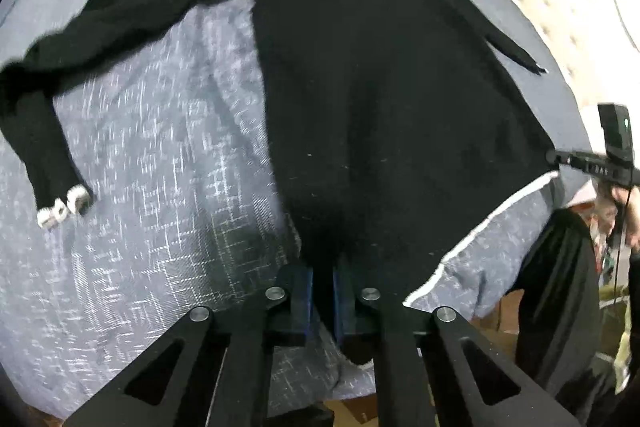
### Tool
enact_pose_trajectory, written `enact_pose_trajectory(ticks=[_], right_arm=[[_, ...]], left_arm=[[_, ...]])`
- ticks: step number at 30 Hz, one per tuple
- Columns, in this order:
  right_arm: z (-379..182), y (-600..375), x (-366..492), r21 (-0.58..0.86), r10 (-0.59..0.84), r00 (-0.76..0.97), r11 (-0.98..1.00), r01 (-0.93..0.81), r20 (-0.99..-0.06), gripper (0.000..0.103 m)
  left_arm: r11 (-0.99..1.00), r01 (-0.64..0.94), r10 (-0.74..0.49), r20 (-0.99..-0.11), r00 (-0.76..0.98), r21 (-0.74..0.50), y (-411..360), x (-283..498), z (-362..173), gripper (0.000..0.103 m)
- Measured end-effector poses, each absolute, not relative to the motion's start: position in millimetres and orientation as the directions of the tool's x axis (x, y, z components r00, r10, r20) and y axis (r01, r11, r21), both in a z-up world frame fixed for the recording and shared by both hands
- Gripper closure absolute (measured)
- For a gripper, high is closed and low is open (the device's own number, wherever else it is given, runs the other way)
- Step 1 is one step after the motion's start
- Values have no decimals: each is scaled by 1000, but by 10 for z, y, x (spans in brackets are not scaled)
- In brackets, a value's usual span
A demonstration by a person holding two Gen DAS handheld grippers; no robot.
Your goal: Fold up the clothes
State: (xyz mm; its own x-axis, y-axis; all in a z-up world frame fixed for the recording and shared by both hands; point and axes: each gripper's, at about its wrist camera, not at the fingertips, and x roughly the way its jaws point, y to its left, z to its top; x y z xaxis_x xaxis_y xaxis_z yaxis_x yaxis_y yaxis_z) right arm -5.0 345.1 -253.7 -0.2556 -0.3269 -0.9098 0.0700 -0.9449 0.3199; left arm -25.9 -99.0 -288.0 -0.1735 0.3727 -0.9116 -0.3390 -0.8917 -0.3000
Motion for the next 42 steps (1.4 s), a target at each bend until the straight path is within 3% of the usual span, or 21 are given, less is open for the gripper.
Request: enact_pose_trajectory(ticks=[7, 18, 23, 24, 26, 28, 31, 40, 42], right_arm=[[-2290, 3460, 224, 242, -270, -255, -961, 137, -928, 100], [-2515, 3489, 285, 271, -291, -208, -955, 122, -934, 99], [-2220, 3687, 101, 286, -301, -306, -954, 93, -903, 96], [-2163, 3723, 31, 287, -300, -324, -954, 90, -897, 93], [-2051, 3779, -141, 284, -295, -365, -955, 85, -883, 86], [-1940, 3827, -341, 282, -290, -407, -956, 82, -866, 72], [-1820, 3900, -720, 291, -294, -459, -953, 79, -838, 62], [-1732, 3947, -2047, 290, -292, -523, -953, 88, -801, 61], [-1775, 3887, -2343, 293, -300, -522, -951, 99, -798, 61]], left_arm=[[-889, -363, 367, -909, -198, -279, -1045, -100, -2580, 97], [-916, -297, 329, -929, -171, -270, -1251, -94, -2745, 93], [-926, -287, 320, -910, -263, -243, -1333, -340, -2426, 83], [-928, -283, 321, -904, -281, -242, -1347, -421, -2359, 74], [-930, -283, 320, -893, -316, -233, -1352, -604, -2237, 64], [-931, -293, 316, -883, -348, -217, -1325, -815, -2130, 63], [-931, -307, 313, -865, -392, -197, -1282, -1156, -1988, 63], [-936, -312, 295, -846, -444, -163, -1164, -2310, -1940, 53], [-936, -303, 308, -840, -446, -181, -1169, -2534, -2000, 45]])
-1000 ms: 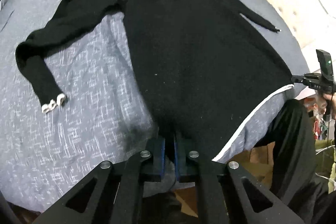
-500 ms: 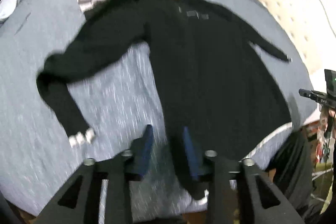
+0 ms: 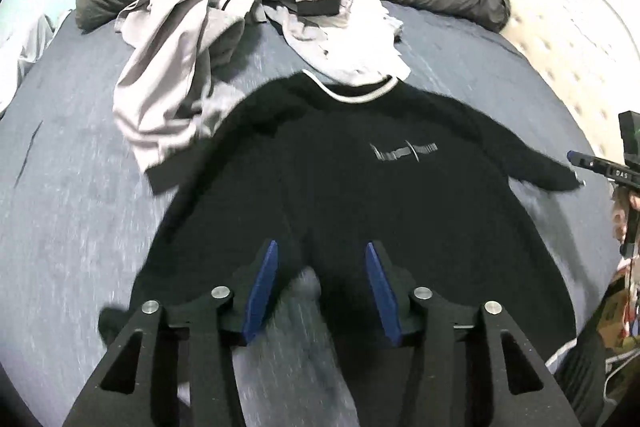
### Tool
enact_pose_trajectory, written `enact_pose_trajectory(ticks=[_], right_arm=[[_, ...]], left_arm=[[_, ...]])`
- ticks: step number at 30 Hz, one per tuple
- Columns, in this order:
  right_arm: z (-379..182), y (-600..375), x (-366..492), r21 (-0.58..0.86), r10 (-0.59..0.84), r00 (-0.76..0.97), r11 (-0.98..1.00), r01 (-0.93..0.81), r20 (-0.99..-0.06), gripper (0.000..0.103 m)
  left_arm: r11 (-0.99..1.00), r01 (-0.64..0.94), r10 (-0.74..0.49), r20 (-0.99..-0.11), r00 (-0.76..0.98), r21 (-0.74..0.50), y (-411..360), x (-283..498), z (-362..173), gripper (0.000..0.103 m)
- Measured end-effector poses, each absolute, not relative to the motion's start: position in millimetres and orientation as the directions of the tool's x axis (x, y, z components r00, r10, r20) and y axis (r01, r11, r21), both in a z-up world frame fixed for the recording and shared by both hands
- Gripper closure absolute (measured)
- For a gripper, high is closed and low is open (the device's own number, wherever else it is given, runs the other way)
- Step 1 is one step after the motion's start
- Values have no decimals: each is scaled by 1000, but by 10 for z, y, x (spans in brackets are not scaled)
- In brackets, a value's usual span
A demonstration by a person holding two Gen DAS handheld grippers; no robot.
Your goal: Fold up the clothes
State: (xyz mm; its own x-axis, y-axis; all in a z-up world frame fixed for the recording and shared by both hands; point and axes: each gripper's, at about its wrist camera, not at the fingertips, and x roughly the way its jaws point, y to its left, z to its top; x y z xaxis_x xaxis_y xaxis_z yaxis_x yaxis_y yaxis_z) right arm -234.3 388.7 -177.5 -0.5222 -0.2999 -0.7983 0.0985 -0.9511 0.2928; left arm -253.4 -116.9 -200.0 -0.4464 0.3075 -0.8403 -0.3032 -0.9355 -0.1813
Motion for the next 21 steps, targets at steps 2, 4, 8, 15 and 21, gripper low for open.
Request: enact_pose_trajectory(ticks=[2, 4, 8, 15, 21], right_arm=[[-1837, 3816, -2628, 292, -306, -516, -950, 110, -800, 61], [-1915, 3725, -2887, 284, -307, -503, -951, 124, -808, 61], [-2090, 3533, -3351, 261, -305, -483, -952, 158, -821, 61], [-2421, 3344, -4054, 232, -291, -457, -956, 182, -840, 61], [-2626, 3209, -4517, 191, -267, -431, -958, 213, -862, 61]], left_arm=[[-936, -294, 312, -840, -444, -192, -1163, -2766, -2069, 41], [-937, -290, 310, -842, -441, -194, -1139, -2963, -2129, 41], [-934, -298, 318, -840, -440, -197, -1080, -3269, -2211, 40], [-937, -301, 306, -826, -472, -175, -1055, -3846, -2328, 35], [-942, -294, 291, -828, -480, -160, -1088, -4292, -2438, 31]])
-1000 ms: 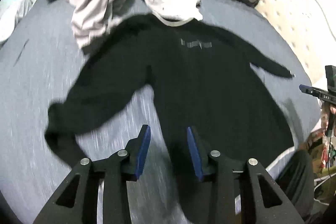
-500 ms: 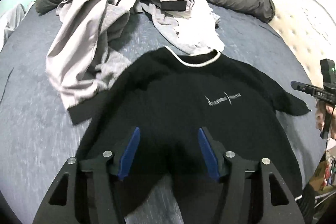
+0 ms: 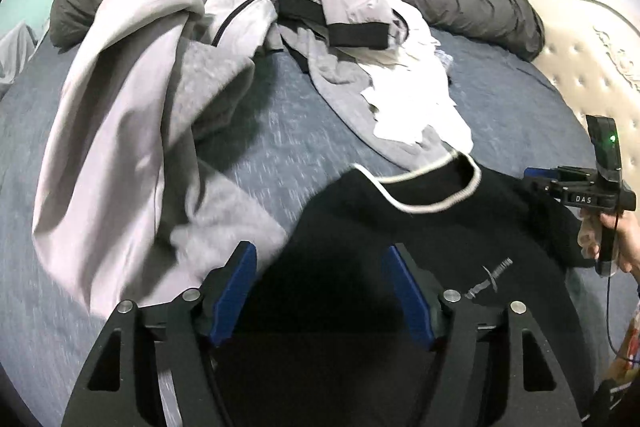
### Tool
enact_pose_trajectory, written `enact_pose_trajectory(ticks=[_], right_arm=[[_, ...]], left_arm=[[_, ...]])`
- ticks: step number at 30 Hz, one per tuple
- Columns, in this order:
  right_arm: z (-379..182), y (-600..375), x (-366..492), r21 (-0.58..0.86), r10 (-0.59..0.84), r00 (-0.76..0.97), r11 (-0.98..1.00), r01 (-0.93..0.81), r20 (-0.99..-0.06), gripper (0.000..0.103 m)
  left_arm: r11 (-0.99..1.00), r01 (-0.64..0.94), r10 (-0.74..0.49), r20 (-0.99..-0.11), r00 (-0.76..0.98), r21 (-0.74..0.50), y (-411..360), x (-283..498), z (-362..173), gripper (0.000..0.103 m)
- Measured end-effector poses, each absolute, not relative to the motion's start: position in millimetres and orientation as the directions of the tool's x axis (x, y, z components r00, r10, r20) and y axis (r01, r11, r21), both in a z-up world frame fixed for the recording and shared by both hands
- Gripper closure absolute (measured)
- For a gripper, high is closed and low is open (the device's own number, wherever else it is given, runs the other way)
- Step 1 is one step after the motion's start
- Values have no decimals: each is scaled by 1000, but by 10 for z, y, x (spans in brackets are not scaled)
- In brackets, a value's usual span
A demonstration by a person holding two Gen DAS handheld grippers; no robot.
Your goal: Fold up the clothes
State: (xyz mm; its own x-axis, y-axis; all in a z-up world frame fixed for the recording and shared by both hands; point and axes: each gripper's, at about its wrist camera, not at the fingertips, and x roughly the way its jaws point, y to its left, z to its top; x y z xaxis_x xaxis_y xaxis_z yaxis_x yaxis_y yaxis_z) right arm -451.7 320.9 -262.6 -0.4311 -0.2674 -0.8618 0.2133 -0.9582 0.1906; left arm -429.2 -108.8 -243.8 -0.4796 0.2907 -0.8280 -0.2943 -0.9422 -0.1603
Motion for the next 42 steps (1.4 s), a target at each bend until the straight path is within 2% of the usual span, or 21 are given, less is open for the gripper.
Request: enact_pose_trajectory(ticks=[9, 12, 14, 16, 18, 19, 32, 38, 42], right_arm=[[-2922, 2918, -4820, 138, -248, -363, -943, 303, -898, 61], [-2958, 2873, -4814, 123, -242, -362, -939, 322, -900, 73], [-2957, 2861, -4779, 107, -236, -374, -936, 334, -897, 82], [-2947, 2856, -4745, 97, -236, -382, -932, 348, -894, 88], [-2918, 2849, -4722, 83, -231, -395, -930, 357, -889, 91], [-2893, 2843, -4707, 71, -225, -409, -931, 359, -885, 93], [-2228, 3196, -4620, -45, -135, -587, -959, 280, -798, 94], [-2085, 3434, -4735, -65, -86, -620, -974, 216, -780, 94], [-2124, 3552, -4859, -67, -65, -619, -980, 187, -782, 94]], left_arm=[[-936, -318, 283, -857, -431, -149, -993, -4641, -2737, 31], [-931, -324, 295, -867, -401, -166, -959, -4687, -2849, 31], [-926, -341, 296, -875, -384, -163, -906, -4678, -2913, 40], [-921, -364, 279, -885, -372, -137, -832, -4648, -2969, 75], [-909, -396, 283, -888, -362, -128, -745, -4611, -2991, 93], [-905, -412, 275, -889, -367, -110, -694, -4583, -2985, 96], [-893, -449, 257, -838, -480, -17, -342, -4648, -2363, 98], [-892, -452, 267, -826, -497, -17, -90, -4932, -2174, 98], [-894, -449, 253, -837, -486, -9, 22, -5111, -2240, 98]])
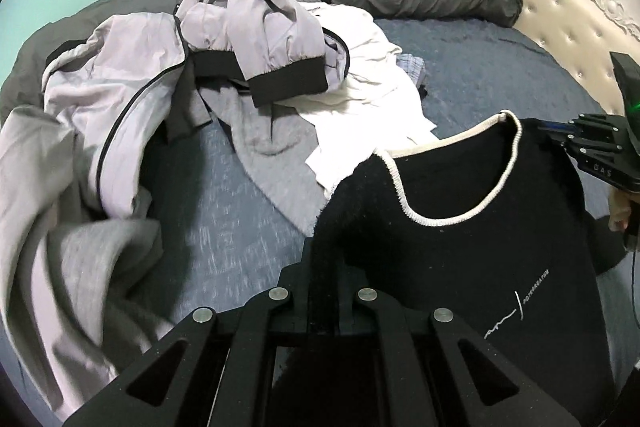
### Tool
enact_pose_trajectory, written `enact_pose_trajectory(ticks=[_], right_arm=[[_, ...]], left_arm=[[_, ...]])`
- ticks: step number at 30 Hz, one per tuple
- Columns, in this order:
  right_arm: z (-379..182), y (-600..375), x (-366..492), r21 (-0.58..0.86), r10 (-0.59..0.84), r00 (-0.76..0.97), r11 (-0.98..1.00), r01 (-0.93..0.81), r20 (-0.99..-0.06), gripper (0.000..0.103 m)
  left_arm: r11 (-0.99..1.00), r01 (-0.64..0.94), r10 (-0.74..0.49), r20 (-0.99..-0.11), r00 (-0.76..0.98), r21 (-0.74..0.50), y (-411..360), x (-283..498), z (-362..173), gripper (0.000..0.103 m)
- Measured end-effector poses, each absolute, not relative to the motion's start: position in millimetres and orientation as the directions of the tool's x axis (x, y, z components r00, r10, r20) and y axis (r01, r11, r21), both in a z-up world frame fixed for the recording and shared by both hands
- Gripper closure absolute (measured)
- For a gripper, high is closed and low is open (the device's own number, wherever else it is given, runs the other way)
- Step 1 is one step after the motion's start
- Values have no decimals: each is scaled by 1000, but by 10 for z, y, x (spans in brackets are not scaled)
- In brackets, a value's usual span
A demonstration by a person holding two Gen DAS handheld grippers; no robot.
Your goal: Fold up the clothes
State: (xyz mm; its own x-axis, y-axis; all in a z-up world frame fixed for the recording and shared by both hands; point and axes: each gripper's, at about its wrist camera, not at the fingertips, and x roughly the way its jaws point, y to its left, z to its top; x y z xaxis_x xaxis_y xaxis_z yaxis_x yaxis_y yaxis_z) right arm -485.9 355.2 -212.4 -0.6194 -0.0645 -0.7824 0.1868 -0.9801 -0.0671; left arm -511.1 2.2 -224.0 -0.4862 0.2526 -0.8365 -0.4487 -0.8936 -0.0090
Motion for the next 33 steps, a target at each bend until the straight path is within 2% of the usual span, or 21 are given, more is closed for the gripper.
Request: enact_pose_trajectory(ticks=[10, 15, 17, 18, 19, 21, 25, 29, 33], right_arm=[[-2745, 3435, -5137, -82, -26, -545, -982, 172, -838, 94], [-2882, 3429, -5170, -51, -35, -525, -988, 149, -851, 91], [-2846, 3454, -5138, -46, -33, -534, -990, 133, -845, 89], [-2792, 3477, -5100, -40, -32, -543, -992, 119, -839, 85], [-2718, 3503, -5045, -31, -34, -557, -994, 106, -830, 82], [-2589, 3548, -4928, -12, -41, -582, -996, 88, -812, 82], [-2338, 3612, -4519, 76, -112, -613, -994, 85, -782, 82], [-2237, 3507, -4070, 86, -157, -617, -986, 143, -771, 81], [-2258, 3393, -3775, 91, -184, -592, -979, 182, -785, 81]], left_arm=[[-903, -427, 166, -888, -429, 38, 85, -5297, -2963, 95], [-909, -415, 178, -888, -424, 16, 44, -5274, -3025, 91], [-917, -399, 192, -875, -445, 2, -8, -5228, -2929, 72], [-925, -380, 204, -865, -458, -17, -56, -5192, -2862, 48], [-932, -360, 217, -854, -472, -38, -107, -5155, -2792, 37], [-939, -330, 253, -836, -488, -92, -216, -5025, -2648, 37], [-933, -340, 289, -812, -508, -119, -422, -4632, -2413, 37], [-948, -297, 264, -811, -522, -117, -860, -4350, -2281, 36], [-978, -153, 203, -832, -517, -143, -1461, -4242, -2240, 34]])
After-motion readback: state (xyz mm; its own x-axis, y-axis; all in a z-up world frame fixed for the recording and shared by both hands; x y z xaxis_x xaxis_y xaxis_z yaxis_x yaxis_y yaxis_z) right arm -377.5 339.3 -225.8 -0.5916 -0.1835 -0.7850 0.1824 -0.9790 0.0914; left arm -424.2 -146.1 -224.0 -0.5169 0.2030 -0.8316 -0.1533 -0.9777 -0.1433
